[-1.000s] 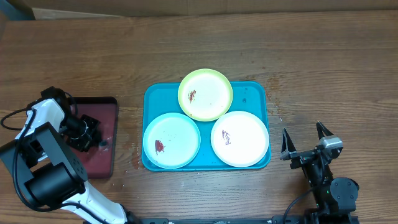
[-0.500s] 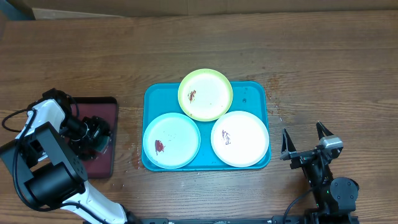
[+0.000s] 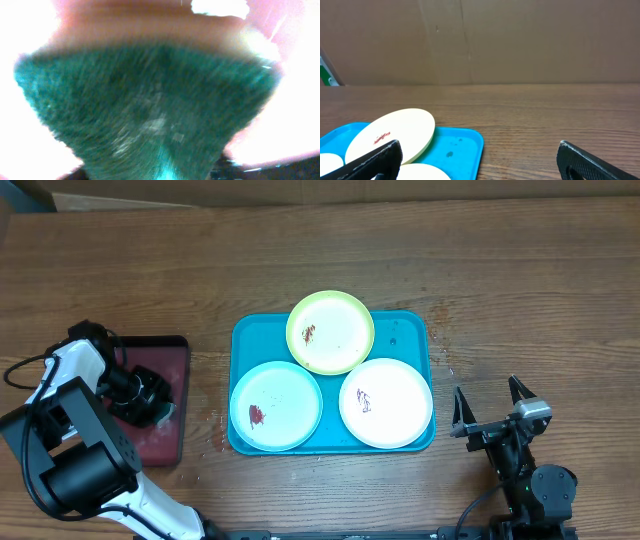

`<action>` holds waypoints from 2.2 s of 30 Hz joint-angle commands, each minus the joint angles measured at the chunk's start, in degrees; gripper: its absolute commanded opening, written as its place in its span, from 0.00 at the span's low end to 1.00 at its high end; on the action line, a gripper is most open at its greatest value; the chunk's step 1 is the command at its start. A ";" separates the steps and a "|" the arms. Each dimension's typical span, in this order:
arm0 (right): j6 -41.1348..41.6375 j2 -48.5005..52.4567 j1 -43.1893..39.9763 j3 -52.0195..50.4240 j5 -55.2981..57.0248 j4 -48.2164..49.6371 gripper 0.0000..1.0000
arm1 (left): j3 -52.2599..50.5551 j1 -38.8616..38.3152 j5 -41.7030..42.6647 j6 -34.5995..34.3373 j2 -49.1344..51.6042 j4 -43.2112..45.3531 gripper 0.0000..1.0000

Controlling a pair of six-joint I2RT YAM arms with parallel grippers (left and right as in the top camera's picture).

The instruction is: Clean dirty plates on tray and stack at the side

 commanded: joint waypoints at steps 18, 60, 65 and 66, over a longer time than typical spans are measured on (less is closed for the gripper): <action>-0.22 -0.57 -0.22 -0.59 0.79 0.22 1.00 | -1.20 -0.04 -10.51 0.04 1.57 5.79 0.44; -0.22 -0.57 -0.22 -0.59 0.79 0.22 1.00 | -1.20 -0.11 -8.28 0.04 1.57 2.56 0.04; -0.22 -0.57 -0.22 -0.59 0.79 0.22 1.00 | -1.20 -0.11 -8.28 0.04 1.57 2.43 0.18; -0.22 -0.57 -0.22 -0.59 0.79 0.22 1.00 | -1.20 -0.11 -8.26 0.04 1.57 2.25 0.49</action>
